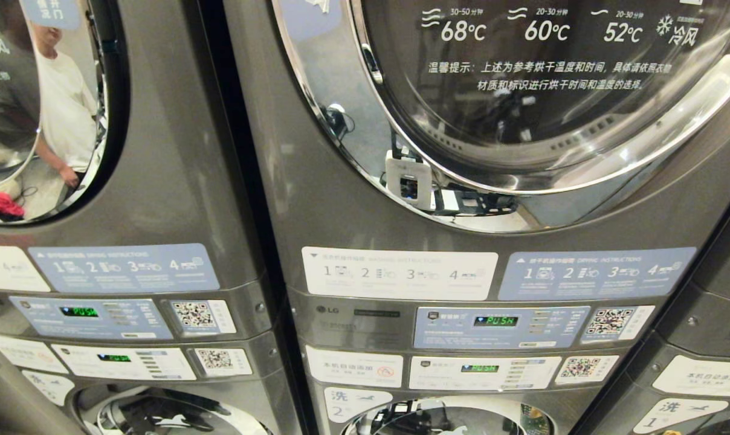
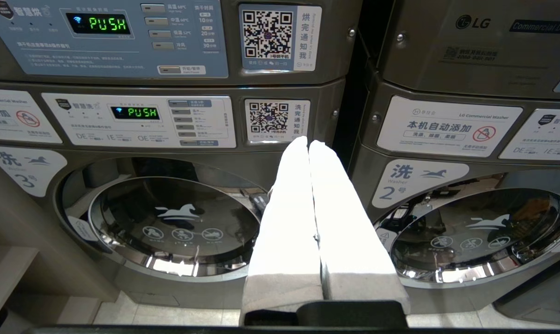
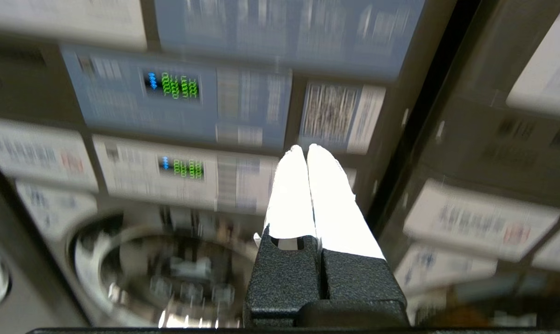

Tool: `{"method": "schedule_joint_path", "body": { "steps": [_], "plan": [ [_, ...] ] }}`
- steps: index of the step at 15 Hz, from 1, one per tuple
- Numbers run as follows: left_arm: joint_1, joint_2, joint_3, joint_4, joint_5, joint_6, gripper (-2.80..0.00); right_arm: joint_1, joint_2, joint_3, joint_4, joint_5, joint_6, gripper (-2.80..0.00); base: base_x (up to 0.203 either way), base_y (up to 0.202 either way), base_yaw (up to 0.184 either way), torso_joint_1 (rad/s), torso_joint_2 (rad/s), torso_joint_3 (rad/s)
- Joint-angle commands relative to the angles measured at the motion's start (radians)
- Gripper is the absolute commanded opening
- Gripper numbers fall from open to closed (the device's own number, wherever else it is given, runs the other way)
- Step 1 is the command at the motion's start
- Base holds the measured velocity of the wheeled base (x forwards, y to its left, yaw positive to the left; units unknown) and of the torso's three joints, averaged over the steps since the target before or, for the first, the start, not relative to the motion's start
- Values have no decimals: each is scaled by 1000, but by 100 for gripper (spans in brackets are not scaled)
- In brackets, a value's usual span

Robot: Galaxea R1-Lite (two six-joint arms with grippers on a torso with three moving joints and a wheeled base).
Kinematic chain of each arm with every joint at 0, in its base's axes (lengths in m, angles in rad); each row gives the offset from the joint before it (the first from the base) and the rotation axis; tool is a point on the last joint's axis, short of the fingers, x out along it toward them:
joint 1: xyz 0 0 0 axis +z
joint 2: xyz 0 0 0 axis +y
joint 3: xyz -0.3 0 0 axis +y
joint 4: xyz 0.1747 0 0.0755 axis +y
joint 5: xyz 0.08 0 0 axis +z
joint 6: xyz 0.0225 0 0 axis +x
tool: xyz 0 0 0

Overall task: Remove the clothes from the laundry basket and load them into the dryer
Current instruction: Open the dryer

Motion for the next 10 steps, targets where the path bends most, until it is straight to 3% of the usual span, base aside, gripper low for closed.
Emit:
{"method": "schedule_joint_path", "body": {
  "steps": [1, 3, 5, 7, 8, 10],
  "plan": [
    [0, 0, 0, 1, 0, 0, -280, 1, 25, -88, -6, 6, 1, -280, 0, 0, 0, 0, 0, 0],
    [0, 0, 0, 1, 0, 0, -280, 8, 170, -266, 11, 22, 54, -280, 0, 0, 0, 0, 0, 0],
    [0, 0, 0, 1, 0, 0, -280, 19, 440, -541, 30, 60, 159, -280, 0, 0, 0, 0, 0, 0],
    [0, 0, 0, 1, 1, 0, -280, 42, 712, -859, 85, 189, 251, -280, 0, 0, 0, 0, 0, 0],
    [0, 0, 0, 1, 0, 0, -280, 62, 811, -976, 115, 295, 288, 0, 0, 0, 0, 0, 0, 0],
    [0, 0, 0, 1, 0, 0, -280, 164, 941, -1154, 191, 533, 349, 0, 0, 0, 0, 0, 0, 0]
  ]
}}
